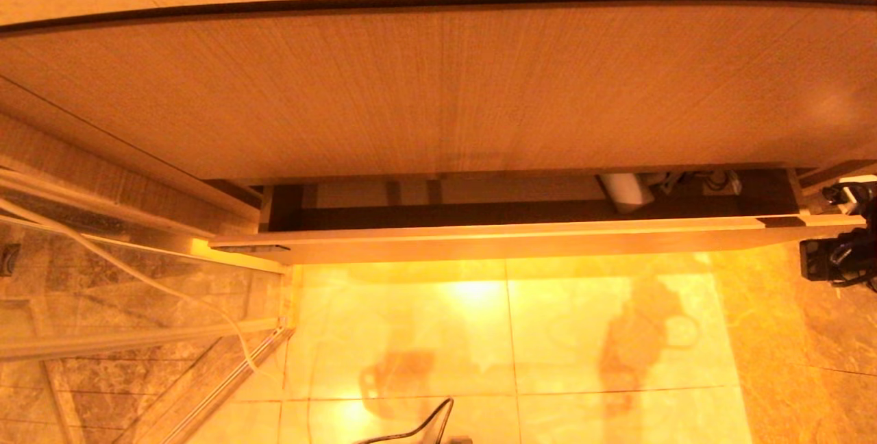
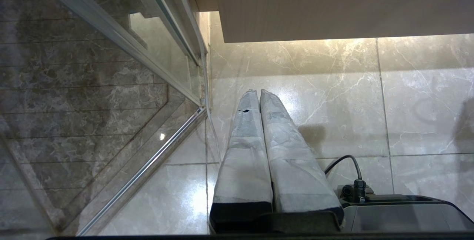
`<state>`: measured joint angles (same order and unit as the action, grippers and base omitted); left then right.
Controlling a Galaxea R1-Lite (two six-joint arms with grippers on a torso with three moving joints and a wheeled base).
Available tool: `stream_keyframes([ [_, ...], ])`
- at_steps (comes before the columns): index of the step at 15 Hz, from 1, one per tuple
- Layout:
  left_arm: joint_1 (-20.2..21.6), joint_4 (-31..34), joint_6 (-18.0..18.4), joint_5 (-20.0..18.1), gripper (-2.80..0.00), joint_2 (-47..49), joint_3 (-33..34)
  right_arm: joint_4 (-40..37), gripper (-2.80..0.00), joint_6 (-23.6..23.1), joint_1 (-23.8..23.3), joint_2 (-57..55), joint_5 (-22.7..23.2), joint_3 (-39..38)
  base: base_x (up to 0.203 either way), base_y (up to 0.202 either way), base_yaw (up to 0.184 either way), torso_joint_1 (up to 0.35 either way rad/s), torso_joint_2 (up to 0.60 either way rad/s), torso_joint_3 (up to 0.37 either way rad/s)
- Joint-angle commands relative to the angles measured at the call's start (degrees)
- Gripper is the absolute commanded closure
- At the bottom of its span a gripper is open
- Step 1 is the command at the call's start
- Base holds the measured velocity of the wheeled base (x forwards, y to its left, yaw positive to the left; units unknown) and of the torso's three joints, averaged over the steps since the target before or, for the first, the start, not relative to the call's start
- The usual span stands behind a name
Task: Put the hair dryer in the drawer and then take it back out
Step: Close the drawer
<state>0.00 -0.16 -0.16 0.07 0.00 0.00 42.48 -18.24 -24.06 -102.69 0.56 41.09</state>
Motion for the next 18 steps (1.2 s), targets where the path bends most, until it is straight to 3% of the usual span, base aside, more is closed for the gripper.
stream_keyframes([
  [1,0.0,0.0,0.0,0.0,0.00,0.0,0.0,3.3,0.00,0.0,0.0,-0.4,0.0,0.2,0.000,0.000,0.000,0.000,0.00,0.000],
  [5,0.0,0.0,0.0,0.0,0.00,0.0,0.0,10.6,0.00,-0.4,0.0,-1.2,0.0,-0.5,0.000,0.000,0.000,0.000,0.00,0.000],
  [12,0.0,0.0,0.0,0.0,0.00,0.0,0.0,10.2,0.00,-0.3,-0.3,-0.1,0.4,1.0,0.000,0.000,0.000,0.000,0.00,0.000],
  [15,0.0,0.0,0.0,0.0,0.00,0.0,0.0,13.9,0.00,-1.0,-0.2,1.4,2.0,2.7,0.000,0.000,0.000,0.000,0.00,0.000],
  [18,0.0,0.0,0.0,0.0,0.00,0.0,0.0,4.7,0.00,-3.8,-1.8,4.6,2.1,-2.2,0.000,0.000,0.000,0.000,0.00,0.000],
])
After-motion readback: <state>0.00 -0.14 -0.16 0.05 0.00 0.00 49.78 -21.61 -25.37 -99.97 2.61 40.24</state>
